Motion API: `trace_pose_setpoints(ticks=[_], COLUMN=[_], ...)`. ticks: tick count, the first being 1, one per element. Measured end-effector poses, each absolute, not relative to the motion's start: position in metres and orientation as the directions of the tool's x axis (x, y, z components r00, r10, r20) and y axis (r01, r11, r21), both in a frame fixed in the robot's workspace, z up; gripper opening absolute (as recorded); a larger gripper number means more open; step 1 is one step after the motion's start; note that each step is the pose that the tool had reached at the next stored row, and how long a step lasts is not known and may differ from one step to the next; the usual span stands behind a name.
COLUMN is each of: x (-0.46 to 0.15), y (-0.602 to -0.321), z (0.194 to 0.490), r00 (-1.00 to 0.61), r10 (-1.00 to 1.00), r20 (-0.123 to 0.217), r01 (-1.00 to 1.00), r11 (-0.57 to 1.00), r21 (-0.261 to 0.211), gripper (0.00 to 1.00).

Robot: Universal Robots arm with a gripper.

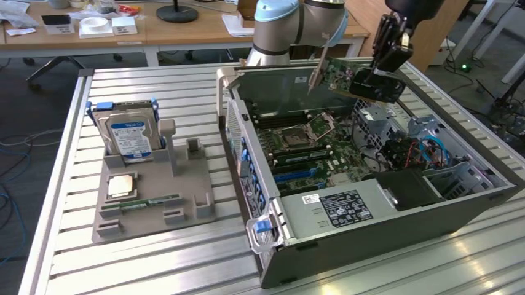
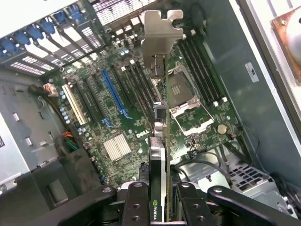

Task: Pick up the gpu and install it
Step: 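Insert the gpu into the slot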

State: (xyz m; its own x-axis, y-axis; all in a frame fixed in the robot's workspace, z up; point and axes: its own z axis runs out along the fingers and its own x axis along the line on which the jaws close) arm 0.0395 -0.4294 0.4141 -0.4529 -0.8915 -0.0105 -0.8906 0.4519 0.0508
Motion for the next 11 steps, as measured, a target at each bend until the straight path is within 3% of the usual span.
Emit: trace_pose_setpoints(ticks=[11], x=[0.0395], y=[-0.4282], z=[0.414], r00=[-0.341], r10=[-0.94], r20=[-0.01], r01=[-0.939], r11=[0.34], r21=[0.051], gripper=[0.27])
